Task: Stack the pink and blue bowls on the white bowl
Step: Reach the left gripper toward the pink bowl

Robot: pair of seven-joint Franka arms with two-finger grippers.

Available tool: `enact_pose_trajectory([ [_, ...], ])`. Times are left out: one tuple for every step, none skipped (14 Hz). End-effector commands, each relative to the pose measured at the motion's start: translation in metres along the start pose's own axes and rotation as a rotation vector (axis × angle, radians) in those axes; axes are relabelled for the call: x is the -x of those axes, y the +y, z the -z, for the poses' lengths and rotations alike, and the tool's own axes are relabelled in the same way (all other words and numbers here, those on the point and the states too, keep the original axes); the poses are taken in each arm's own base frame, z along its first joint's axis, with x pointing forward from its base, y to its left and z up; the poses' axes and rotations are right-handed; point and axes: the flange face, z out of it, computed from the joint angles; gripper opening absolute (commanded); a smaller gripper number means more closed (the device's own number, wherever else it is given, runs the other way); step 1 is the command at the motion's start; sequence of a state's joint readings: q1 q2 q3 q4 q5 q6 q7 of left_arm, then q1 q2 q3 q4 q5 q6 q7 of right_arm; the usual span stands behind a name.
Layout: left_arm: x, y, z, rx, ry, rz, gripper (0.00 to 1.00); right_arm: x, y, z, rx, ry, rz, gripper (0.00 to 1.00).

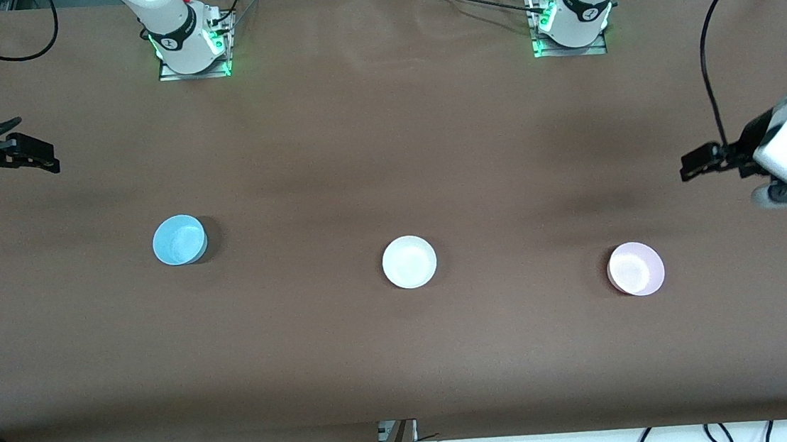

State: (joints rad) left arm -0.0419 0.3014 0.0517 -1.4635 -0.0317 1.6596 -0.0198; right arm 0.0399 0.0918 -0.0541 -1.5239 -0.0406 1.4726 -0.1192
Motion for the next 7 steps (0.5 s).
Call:
enact_pose_trajectory([
  [-0.028,-0.013,-0.048,-0.013,-0.005,0.007,1.0,-0.001,0.003,0.005,0.004,0.006,0.001,1.0],
  [-0.037,-0.017,-0.071,-0.014,-0.002,0.013,1.0,-0.001,0.003,0.005,0.005,0.006,0.001,1.0],
  [-0.045,-0.023,-0.092,-0.014,0.014,0.02,1.0,-0.001,0.003,0.005,0.005,0.006,0.001,1.0],
  [-0.051,-0.026,-0.116,-0.016,0.02,0.022,1.0,-0.001,0.003,0.005,0.005,0.006,0.001,1.0],
  [-0.056,-0.027,-0.134,-0.017,0.028,0.019,1.0,-0.001,0.003,0.005,0.005,0.006,0.0,1.0],
  [-0.057,-0.034,-0.145,-0.016,0.029,0.027,1.0,-0.001,0.003,0.005,0.004,0.006,0.001,1.0],
  [-0.057,-0.042,-0.152,-0.015,0.029,0.039,1.0,-0.001,0.003,0.005,0.004,0.006,0.001,1.0],
])
